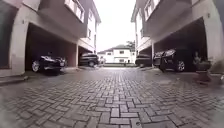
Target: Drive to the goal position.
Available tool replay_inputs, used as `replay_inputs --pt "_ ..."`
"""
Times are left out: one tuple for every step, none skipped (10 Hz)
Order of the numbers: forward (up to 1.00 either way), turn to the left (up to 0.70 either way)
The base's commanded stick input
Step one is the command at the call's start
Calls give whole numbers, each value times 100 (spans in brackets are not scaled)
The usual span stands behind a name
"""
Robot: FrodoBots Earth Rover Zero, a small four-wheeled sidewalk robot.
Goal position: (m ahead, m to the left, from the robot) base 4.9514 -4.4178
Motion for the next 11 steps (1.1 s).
replay_inputs --pt "70 0" --pt "70 0" --pt "70 0" --pt "70 0" --pt "70 0" --pt "70 0" --pt "70 0" --pt "70 -18" --pt "70 -30" --pt "70 -10" --pt "70 0"
